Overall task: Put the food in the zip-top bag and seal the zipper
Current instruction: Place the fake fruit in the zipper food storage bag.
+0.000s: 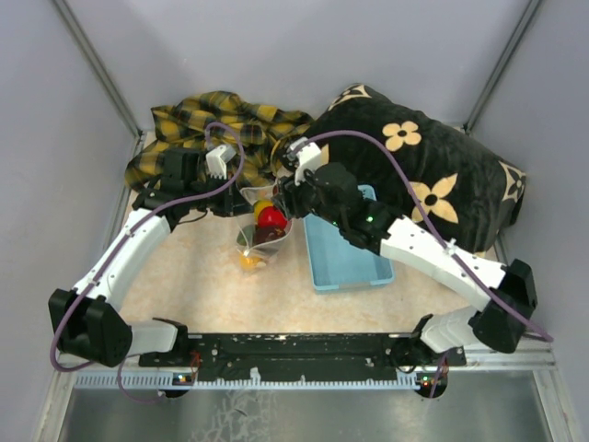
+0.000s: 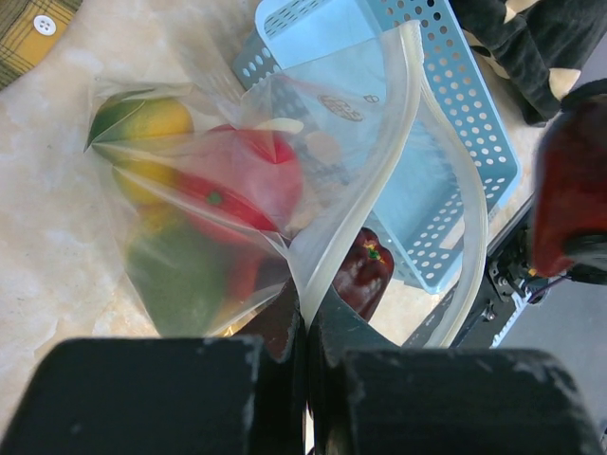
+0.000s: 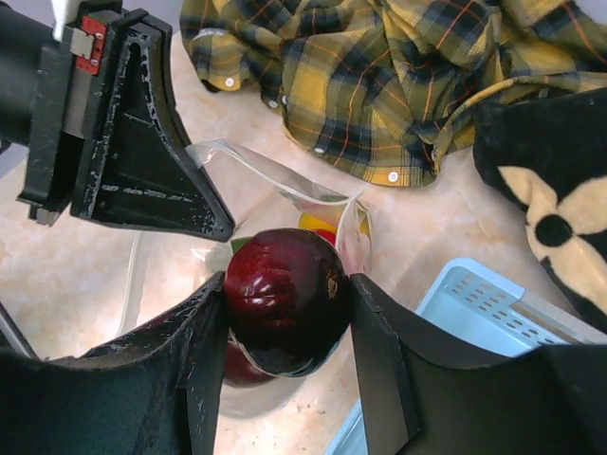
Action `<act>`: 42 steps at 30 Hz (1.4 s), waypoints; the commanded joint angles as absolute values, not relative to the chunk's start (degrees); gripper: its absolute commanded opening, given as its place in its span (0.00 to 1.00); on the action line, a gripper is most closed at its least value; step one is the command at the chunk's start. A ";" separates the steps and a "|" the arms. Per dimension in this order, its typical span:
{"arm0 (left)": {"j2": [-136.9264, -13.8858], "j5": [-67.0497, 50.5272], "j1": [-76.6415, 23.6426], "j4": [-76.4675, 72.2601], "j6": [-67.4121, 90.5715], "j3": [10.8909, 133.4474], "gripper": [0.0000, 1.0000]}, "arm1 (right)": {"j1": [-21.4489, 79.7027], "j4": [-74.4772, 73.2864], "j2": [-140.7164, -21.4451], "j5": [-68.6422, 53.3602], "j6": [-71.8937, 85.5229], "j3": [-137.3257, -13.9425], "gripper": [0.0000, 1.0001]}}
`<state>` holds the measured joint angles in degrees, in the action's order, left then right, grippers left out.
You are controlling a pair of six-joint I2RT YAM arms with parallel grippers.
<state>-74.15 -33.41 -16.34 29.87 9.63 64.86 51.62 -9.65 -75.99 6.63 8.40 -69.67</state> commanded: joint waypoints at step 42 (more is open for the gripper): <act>-72.89 -36.21 -16.17 26.05 12.05 63.39 0.00 | 52.60 -20.08 -82.44 12.65 10.71 -71.22 0.35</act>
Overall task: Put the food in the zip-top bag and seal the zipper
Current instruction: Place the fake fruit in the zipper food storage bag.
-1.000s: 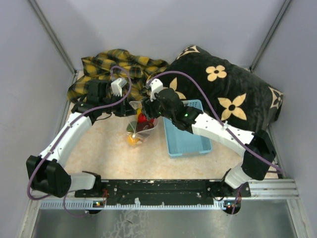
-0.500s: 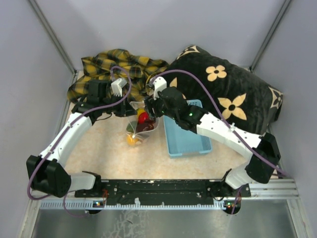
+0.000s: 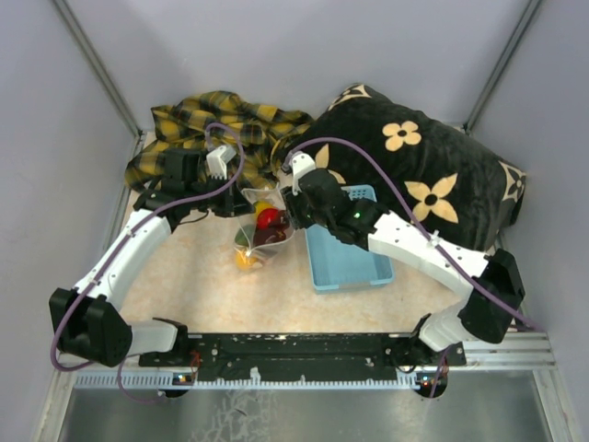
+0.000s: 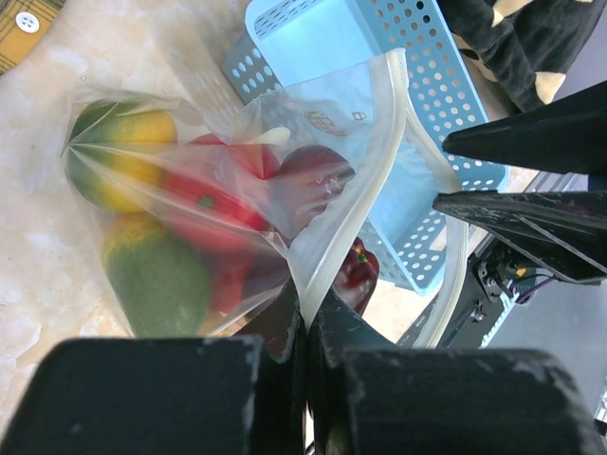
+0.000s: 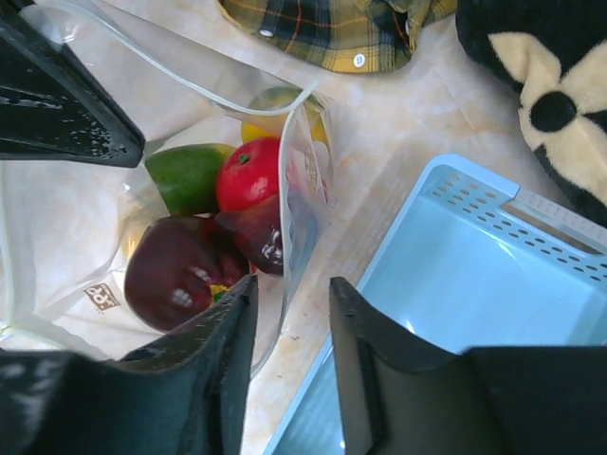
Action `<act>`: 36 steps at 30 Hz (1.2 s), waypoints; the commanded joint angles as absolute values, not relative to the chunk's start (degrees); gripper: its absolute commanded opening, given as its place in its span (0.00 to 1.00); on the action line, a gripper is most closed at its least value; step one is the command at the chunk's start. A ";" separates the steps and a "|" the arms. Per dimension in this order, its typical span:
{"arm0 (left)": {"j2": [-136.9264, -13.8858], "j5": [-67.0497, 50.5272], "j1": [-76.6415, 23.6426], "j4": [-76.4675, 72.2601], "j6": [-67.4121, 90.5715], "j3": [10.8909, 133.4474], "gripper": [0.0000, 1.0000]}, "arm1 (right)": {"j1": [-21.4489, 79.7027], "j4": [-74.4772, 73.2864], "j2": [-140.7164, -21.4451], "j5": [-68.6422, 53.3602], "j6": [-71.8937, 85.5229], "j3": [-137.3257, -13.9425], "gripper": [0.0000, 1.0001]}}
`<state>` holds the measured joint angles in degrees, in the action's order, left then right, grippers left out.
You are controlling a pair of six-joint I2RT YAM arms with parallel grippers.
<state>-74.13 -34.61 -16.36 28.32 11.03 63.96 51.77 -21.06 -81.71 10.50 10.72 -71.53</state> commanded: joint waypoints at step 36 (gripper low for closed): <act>-69.80 -32.72 -17.40 23.85 36.69 55.40 0.00 | 47.42 -14.08 -81.78 2.70 0.29 -76.58 0.39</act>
<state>-70.35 -33.50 -17.06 25.63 33.95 56.51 46.52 -18.65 -88.92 3.64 -0.67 -78.35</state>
